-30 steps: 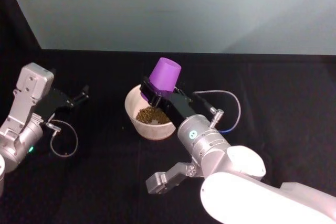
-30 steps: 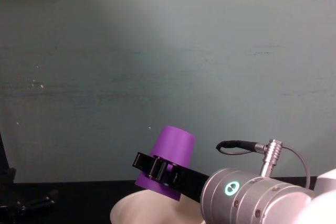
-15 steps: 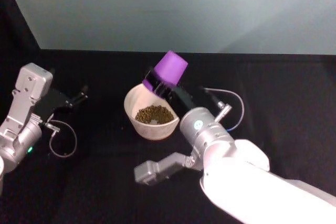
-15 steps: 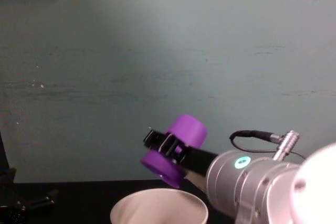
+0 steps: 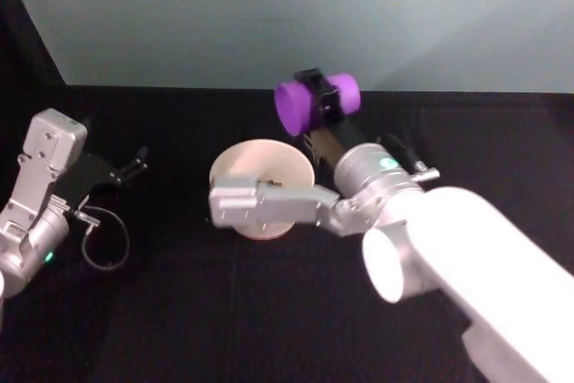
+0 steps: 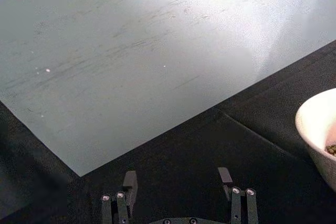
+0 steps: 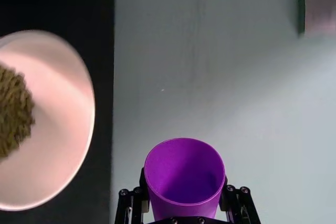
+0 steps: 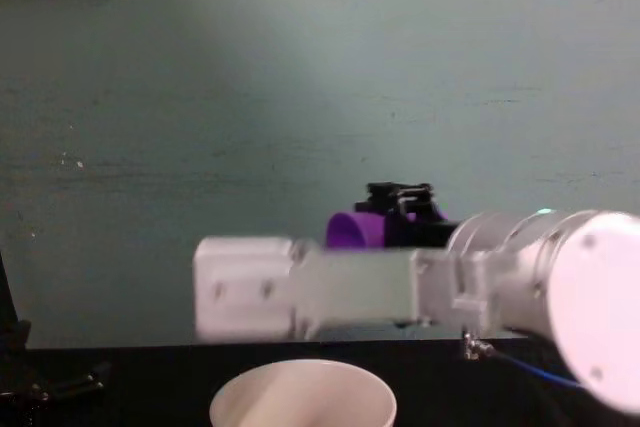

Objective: Pick up the cup and pour the mung beans from the cup into the bowl.

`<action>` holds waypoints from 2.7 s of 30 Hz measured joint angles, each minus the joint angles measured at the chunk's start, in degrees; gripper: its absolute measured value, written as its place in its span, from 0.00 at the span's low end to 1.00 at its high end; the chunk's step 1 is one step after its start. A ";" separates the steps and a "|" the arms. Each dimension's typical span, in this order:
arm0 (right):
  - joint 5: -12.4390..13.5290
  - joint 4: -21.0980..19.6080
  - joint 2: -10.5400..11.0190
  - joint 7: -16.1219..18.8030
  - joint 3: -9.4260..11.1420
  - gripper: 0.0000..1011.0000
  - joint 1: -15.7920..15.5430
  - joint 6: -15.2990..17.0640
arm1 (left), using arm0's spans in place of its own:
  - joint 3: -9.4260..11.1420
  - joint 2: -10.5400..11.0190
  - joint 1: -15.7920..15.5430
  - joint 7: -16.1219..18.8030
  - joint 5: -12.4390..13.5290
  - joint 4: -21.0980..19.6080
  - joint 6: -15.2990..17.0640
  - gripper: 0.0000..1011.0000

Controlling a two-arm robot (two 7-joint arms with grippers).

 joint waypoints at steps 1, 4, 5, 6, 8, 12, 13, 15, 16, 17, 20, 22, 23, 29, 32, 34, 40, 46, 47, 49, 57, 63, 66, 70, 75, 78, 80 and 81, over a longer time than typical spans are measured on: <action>3.36 -0.48 -0.87 -0.40 2.25 0.71 -1.09 -0.01 | 0.00 0.00 0.00 0.00 0.00 0.00 0.00 0.99; 10.58 -1.41 -2.39 -1.06 6.60 0.71 -3.26 -0.63 | 0.00 0.00 0.00 0.00 0.00 0.00 0.00 0.99; 12.42 -1.64 -2.74 -1.22 7.77 0.71 -3.82 -0.91 | 0.00 0.01 0.00 0.00 0.00 0.00 0.00 0.99; 14.20 -1.78 -3.08 -1.33 8.79 0.71 -4.33 -1.20 | 0.00 0.00 0.00 0.00 0.00 0.00 0.00 0.99; 19.47 -2.31 -3.98 -1.42 11.79 0.71 -5.78 -1.91 | 0.00 0.00 0.00 0.00 0.00 0.00 0.00 0.99; 28.47 -3.09 -5.28 -1.41 16.75 0.71 -8.45 -3.55 | 0.00 0.00 0.00 0.00 0.00 0.00 0.00 0.99; 29.67 -3.16 -5.44 -1.46 17.45 0.71 -8.93 -3.84 | 0.00 0.00 0.00 0.00 0.00 0.00 0.00 0.99; 32.36 -3.36 -5.82 -1.94 18.89 0.71 -9.91 -4.72 | 0.00 0.00 0.00 0.00 0.00 0.00 0.00 0.99; 33.48 -3.43 -6.00 -2.21 19.61 0.71 -10.40 -5.12 | 0.00 0.00 0.01 0.00 0.00 0.00 0.00 0.99; 35.94 -3.52 -6.47 -2.81 20.98 0.71 -11.32 -6.04 | 0.00 0.00 0.00 0.00 0.00 0.00 0.00 0.99; 41.30 -3.57 -7.78 -3.75 23.88 0.71 -13.11 -7.93 | 0.00 0.00 0.00 0.00 0.00 0.00 0.00 0.99; 44.92 -3.48 -8.68 -3.89 25.59 0.71 -14.08 -8.97 | 0.00 0.00 0.00 0.00 0.00 0.00 0.00 0.99; 46.14 -3.40 -8.99 -3.89 26.16 0.71 -14.39 -9.24 | 0.00 0.00 0.00 0.00 0.00 0.00 0.00 0.99; 51.46 -3.17 -9.76 -3.24 28.01 0.71 -15.65 -9.77 | 0.00 0.00 0.00 0.00 0.00 0.00 0.00 0.99; 51.46 -3.20 -9.72 -3.17 27.99 0.71 -15.66 -9.75 | 0.00 0.00 0.00 0.00 0.00 0.00 0.00 0.99; 51.40 -3.20 -9.72 -3.17 27.94 0.71 -15.64 -9.73 | 0.00 0.00 0.00 0.00 0.00 0.00 0.00 0.99; 50.86 -3.23 -9.69 -3.14 27.75 0.71 -15.44 -9.65 | 0.00 0.00 0.00 0.00 0.00 0.00 0.00 0.99; 50.34 -3.62 -7.88 -3.27 27.41 0.71 -13.46 -9.56 | 0.00 0.01 0.00 0.00 0.00 0.00 0.00 0.99; 51.81 -2.74 -7.76 -2.76 27.99 0.71 -13.21 -10.08 | 0.00 0.00 0.00 0.00 0.00 0.00 0.00 0.99; 53.44 -1.83 -7.74 -2.16 28.47 0.71 -13.12 -10.69 | 0.00 0.01 0.01 0.00 0.00 0.00 0.00 0.99; 63.59 4.47 -8.02 2.63 31.33 0.71 -12.60 -14.00 | 0.00 0.00 0.00 0.00 0.00 0.00 0.00 0.99; 67.98 8.52 -7.94 4.65 32.10 0.71 -11.84 -15.82 | 0.00 0.00 0.00 0.00 0.00 0.00 0.00 0.99; 69.38 10.36 -7.80 5.04 32.18 0.71 -11.56 -17.03 | 0.00 0.01 0.00 0.00 0.00 0.00 0.00 0.99; 70.87 12.62 -7.75 5.25 32.31 0.71 -11.44 -18.98 | 0.00 0.00 0.00 0.00 0.00 0.00 0.00 0.99; 72.75 15.94 -7.70 5.29 32.27 0.71 -11.32 -22.02 | 0.00 0.00 0.00 0.00 0.00 0.00 0.00 0.99; 73.99 17.51 -7.72 5.43 32.24 0.71 -11.26 -23.83 | 0.00 0.01 0.01 0.00 0.00 0.00 0.00 0.99; 74.56 18.31 -7.74 5.63 32.17 0.71 -11.19 -24.66 | 0.00 0.00 0.00 0.00 0.00 0.00 0.00 0.99; 74.84 18.70 -7.74 5.72 32.11 0.71 -11.16 -25.07 | 0.00 0.00 0.00 0.00 0.00 0.00 0.00 0.99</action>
